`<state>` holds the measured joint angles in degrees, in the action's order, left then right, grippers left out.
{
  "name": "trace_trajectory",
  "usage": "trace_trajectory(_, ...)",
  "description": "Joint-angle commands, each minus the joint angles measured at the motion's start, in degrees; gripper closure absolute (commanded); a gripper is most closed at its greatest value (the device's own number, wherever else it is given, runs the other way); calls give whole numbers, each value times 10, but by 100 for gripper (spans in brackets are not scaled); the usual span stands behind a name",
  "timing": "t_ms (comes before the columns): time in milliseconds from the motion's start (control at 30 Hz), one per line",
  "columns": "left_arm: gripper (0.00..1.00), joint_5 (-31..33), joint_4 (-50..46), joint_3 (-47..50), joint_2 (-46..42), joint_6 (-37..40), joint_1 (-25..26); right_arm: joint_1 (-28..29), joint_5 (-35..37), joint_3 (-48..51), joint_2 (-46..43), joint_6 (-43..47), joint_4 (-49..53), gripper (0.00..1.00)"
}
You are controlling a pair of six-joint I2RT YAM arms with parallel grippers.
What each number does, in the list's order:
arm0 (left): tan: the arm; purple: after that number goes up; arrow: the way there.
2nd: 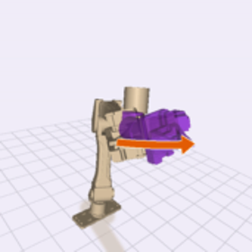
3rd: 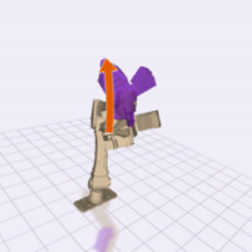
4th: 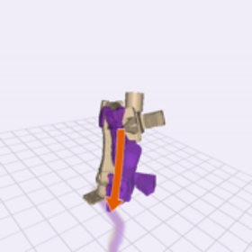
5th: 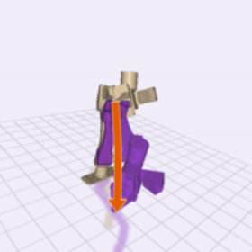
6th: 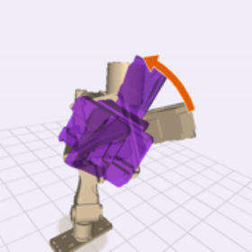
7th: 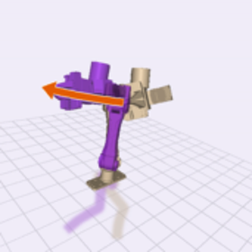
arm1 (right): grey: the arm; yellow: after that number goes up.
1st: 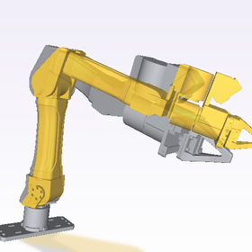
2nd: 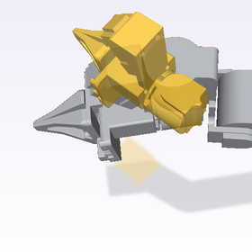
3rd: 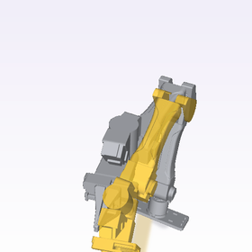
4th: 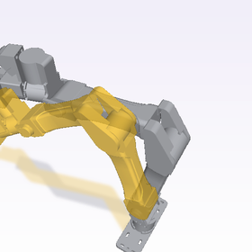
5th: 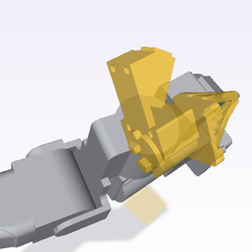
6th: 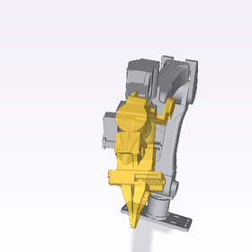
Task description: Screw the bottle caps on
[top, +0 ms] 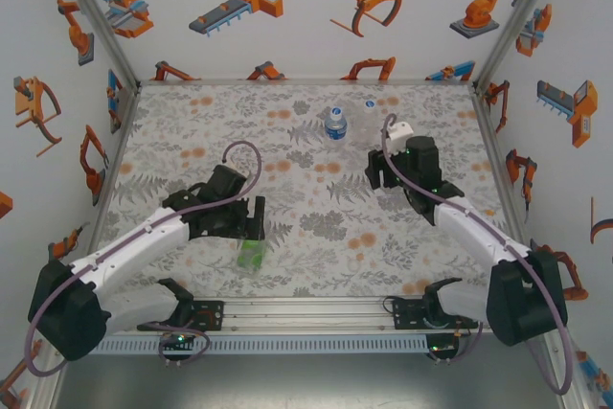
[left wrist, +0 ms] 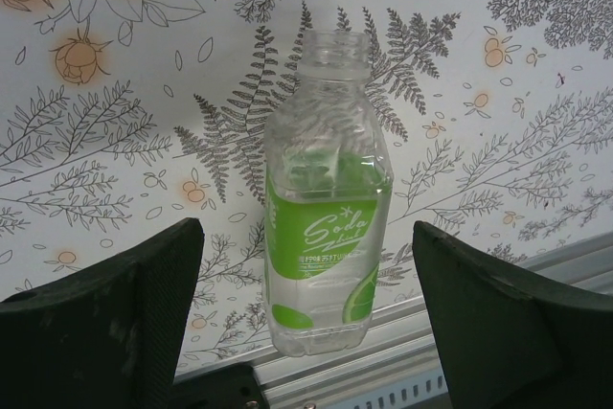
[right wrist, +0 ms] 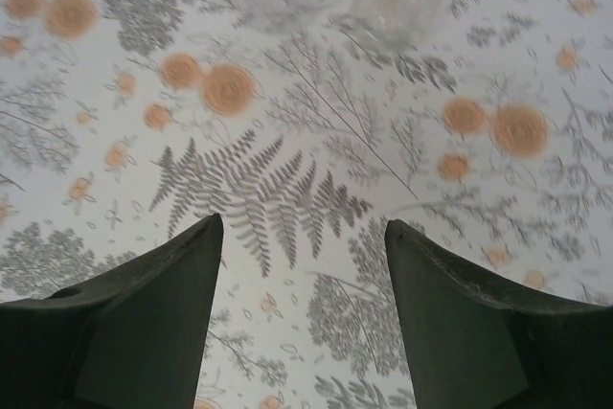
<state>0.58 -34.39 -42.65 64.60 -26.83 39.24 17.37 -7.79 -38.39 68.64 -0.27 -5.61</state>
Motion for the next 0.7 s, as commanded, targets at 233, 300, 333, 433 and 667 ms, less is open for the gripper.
trace_trajectory(233, 19, 13, 1, 4, -4, -7, 3, -30, 55, 83, -28, 1, -81, 35)
trace_trajectory(300, 18, 16, 1, 7, -5, -7, 4, -35, 54, 83, -28, -3, -81, 34)
trace_trajectory(333, 18, 17, 1, 10, -6, -9, 4, -35, 52, 84, -30, -2, -81, 34)
trace_trajectory(433, 19, 19, 0, 16, -2, -9, 3, -35, 54, 88, -35, -1, -82, 31)
trace_trajectory(667, 19, 22, 1, 19, 26, -13, 7, -35, 36, 91, -39, 4, -84, 27)
